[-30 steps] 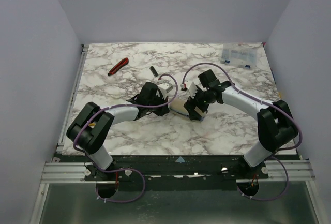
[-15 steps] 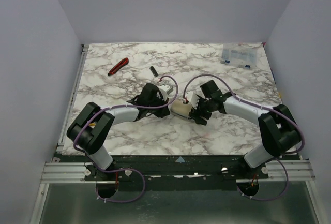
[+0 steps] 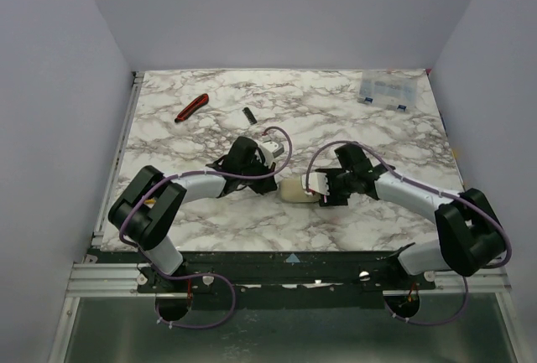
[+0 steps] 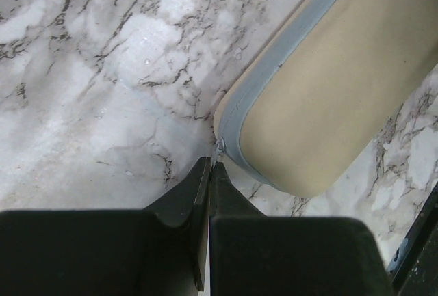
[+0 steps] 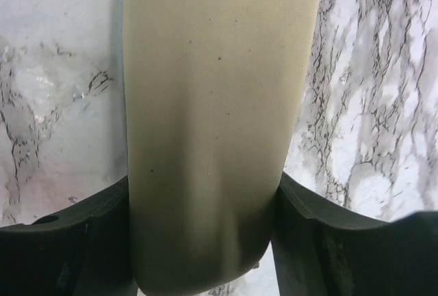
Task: Open the umbrella
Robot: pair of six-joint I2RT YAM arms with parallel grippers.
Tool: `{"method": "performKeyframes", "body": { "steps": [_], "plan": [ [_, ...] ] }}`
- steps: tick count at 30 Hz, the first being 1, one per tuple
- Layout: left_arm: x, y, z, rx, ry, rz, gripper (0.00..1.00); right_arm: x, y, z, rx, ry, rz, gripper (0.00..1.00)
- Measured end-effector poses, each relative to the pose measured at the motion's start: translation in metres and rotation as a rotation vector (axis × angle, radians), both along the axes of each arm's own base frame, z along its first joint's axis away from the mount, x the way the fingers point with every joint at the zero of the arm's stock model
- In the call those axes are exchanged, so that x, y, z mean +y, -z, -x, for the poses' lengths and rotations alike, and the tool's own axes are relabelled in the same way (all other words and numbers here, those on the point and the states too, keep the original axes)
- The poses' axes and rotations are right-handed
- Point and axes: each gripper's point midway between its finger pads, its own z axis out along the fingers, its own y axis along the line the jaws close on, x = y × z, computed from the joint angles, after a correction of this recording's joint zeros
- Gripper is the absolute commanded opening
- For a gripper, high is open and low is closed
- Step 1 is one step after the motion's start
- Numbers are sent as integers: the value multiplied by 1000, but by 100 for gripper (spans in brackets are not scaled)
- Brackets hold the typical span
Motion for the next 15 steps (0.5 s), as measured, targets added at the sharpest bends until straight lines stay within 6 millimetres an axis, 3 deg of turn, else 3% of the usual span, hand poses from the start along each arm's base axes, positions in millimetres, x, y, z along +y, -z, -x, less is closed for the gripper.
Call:
{"method": "performKeyframes", "body": {
  "steps": [15],
  "plan": [
    [-5, 4, 28, 28, 109, 8, 0, 6, -6, -9, -234, -339, 41, 54]
  ]
}}
